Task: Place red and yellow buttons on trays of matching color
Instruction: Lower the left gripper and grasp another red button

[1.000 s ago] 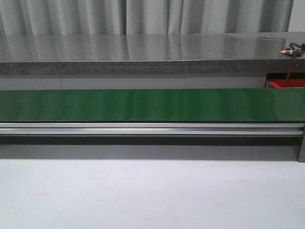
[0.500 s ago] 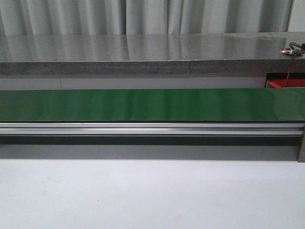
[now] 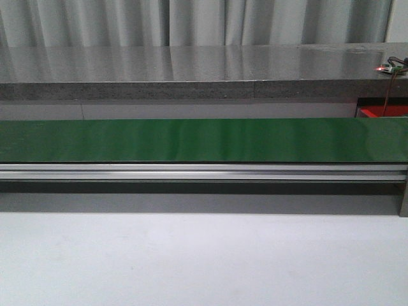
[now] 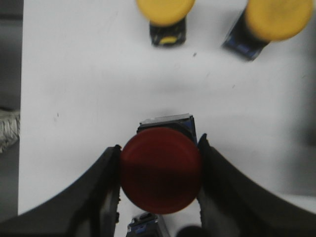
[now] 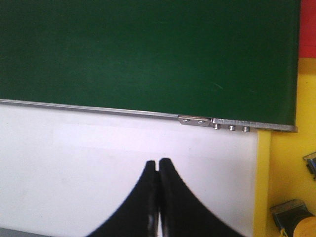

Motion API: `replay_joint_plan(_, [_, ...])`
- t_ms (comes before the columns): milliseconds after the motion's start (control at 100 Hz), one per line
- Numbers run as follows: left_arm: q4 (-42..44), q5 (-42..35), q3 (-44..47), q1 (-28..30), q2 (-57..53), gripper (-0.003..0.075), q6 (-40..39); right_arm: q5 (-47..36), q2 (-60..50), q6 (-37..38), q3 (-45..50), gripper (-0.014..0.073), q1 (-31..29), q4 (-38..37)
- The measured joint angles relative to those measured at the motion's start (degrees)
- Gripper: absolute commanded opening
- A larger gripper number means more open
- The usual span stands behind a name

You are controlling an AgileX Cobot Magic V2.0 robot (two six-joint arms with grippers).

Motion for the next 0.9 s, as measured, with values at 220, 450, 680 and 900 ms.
replay_joint_plan(220, [-0.3, 5.0, -4.6, -7.4, -4.0, 0.0107, 0.0, 0.0, 0.0, 0.0, 0.0, -0.0074, 0.0, 0.0])
replay_joint_plan(450, [0.2, 10.3, -4.9, -13.3, -6.6, 0.0107, 0.0, 0.0, 0.0, 0.0, 0.0, -0.0074, 0.0, 0.0])
replay_joint_plan(680, [0.2, 12.3, -4.7, -17.0, -6.7, 0.0107, -0.3, 0.0, 0.0, 0.0, 0.0, -0.0074, 0.0, 0.0])
replay_joint_plan(900, [1.4, 11.9, -1.4, -20.5, -6.7, 0.0107, -0.3, 0.0, 0.0, 0.0, 0.0, -0.0074, 0.0, 0.0])
